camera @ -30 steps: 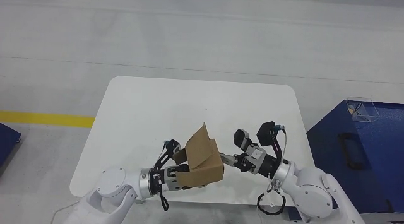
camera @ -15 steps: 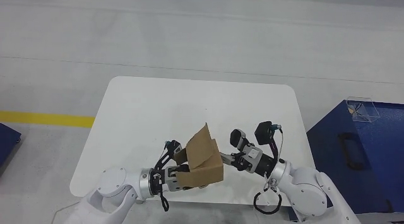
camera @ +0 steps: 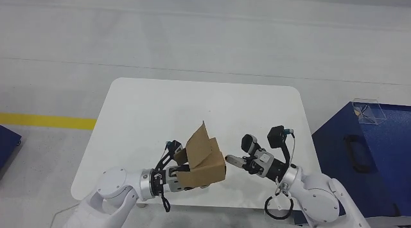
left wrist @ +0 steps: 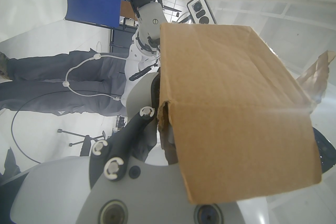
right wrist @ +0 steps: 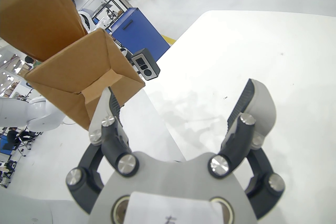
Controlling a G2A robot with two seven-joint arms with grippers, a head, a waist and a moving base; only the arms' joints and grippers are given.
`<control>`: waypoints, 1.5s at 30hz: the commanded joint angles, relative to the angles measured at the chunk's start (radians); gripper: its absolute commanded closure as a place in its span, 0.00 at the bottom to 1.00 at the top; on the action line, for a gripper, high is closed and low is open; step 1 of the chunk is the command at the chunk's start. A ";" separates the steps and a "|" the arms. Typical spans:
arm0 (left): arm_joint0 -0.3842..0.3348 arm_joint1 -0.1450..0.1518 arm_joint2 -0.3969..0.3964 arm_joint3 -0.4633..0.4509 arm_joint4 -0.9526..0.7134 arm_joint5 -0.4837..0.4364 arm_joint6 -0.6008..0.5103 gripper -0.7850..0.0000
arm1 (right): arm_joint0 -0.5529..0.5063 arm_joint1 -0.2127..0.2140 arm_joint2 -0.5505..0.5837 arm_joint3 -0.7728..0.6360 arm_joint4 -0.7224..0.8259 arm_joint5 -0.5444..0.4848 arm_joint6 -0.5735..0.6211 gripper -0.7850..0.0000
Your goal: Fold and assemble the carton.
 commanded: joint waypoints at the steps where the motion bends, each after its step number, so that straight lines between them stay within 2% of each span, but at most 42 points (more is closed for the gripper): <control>1: 0.000 0.000 0.003 0.000 0.004 0.000 0.001 1.00 | 0.011 -0.002 -0.014 0.005 -0.002 0.001 -0.001 0.00; 11: -0.010 -0.003 0.010 0.014 -0.003 -0.007 -0.001 1.00 | 0.052 -0.008 -0.066 0.025 0.002 0.009 -0.002 0.00; 21: -0.016 -0.004 0.007 0.017 -0.012 -0.021 0.004 1.00 | 0.054 -0.009 -0.068 0.033 0.032 0.000 -0.007 0.00; 24: -0.016 -0.004 0.007 0.017 -0.012 -0.021 0.004 1.00 | 0.045 -0.009 -0.017 0.048 0.155 0.034 -0.038 0.00; 26: -0.016 -0.004 0.007 0.017 -0.012 -0.021 0.004 1.00 | 0.039 -0.005 0.038 0.060 0.238 0.036 -0.016 0.00; 29: -0.014 -0.004 0.007 0.016 -0.012 -0.017 0.012 1.00 | 0.018 0.001 0.100 0.059 0.283 0.040 -0.004 0.00; 31: -0.012 -0.005 -0.006 -0.030 -0.021 0.047 0.112 1.00 | -0.002 0.002 0.120 0.055 0.305 0.032 -0.007 0.00; 34: -0.008 -0.011 -0.032 -0.120 -0.145 0.235 0.315 1.00 | -0.020 0.003 0.136 0.062 0.322 0.021 -0.003 0.00; 36: 0.006 -0.024 -0.048 -0.155 -0.296 0.365 0.574 1.00 | -0.025 0.004 0.138 0.070 0.316 0.023 0.004 0.00; 37: 0.013 -0.033 -0.058 -0.165 -0.412 0.431 0.749 1.00 | -0.027 0.004 0.136 0.070 0.309 0.022 0.003 0.00; 38: 0.010 -0.043 -0.059 -0.203 -0.495 0.454 0.911 1.00 | -0.031 0.003 0.134 0.070 0.303 0.021 0.000 0.00; 39: 0.010 -0.051 -0.047 -0.241 -0.547 0.461 1.036 1.00 | -0.035 0.003 0.132 0.071 0.296 0.021 -0.002 0.00; 41: 0.032 -0.075 -0.035 -0.265 -0.781 0.372 1.299 1.00 | -0.041 0.003 0.132 0.072 0.291 0.019 -0.007 0.00; 42: 0.017 -0.082 -0.014 -0.292 -0.819 0.364 1.409 1.00 | -0.045 0.003 0.135 0.074 0.292 0.018 -0.009 0.00; 43: 0.017 -0.092 -0.001 -0.293 -0.904 0.297 1.492 1.00 | -0.048 0.003 0.139 0.075 0.297 0.017 -0.011 0.00; 45: -0.011 -0.107 0.044 -0.303 -0.942 0.220 1.670 1.00 | -0.054 0.003 0.144 0.077 0.314 0.011 -0.009 0.00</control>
